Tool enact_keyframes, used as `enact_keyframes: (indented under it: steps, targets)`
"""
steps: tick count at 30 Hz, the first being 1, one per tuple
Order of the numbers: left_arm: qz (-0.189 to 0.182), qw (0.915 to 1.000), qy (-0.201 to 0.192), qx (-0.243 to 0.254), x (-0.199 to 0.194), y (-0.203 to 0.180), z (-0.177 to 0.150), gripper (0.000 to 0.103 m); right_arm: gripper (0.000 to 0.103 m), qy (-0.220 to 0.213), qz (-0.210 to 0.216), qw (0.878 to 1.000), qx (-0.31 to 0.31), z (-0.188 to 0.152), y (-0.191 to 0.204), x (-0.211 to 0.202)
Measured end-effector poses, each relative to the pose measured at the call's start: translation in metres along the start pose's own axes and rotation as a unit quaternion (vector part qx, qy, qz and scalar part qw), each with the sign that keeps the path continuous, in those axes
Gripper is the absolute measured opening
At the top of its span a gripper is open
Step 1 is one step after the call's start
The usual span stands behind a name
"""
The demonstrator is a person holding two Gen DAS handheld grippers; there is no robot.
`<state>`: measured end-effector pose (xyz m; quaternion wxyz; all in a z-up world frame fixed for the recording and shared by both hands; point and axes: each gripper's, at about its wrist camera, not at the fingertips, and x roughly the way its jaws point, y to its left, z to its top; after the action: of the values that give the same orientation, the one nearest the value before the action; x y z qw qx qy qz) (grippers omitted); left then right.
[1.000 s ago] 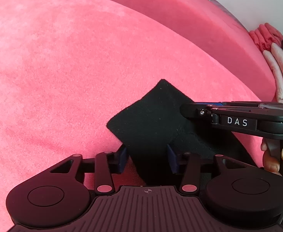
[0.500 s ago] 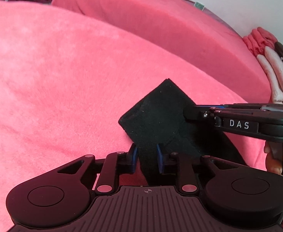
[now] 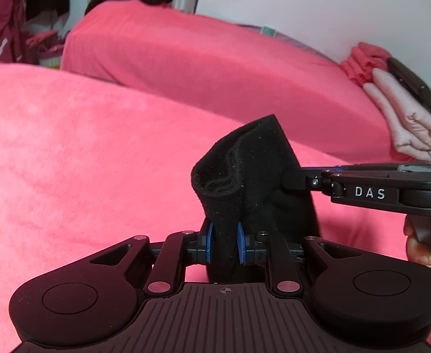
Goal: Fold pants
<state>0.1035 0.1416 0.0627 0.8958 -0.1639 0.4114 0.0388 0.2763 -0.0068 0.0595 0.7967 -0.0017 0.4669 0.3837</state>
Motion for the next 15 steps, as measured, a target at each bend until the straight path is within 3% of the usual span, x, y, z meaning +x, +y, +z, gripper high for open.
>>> enact_keyframes:
  steps: [8,15]
  targets:
    - [-0.045,0.9981,-0.030,0.029,-0.042,-0.048,-0.019,0.078,0.016,-0.041,0.010,0.999,0.014,-0.024,-0.019,-0.070]
    - [-0.101,0.9918,-0.030,0.073,-0.064,-0.112,-0.049,0.079,0.015,-0.079,0.023,0.995,0.057,-0.071,-0.056,-0.139]
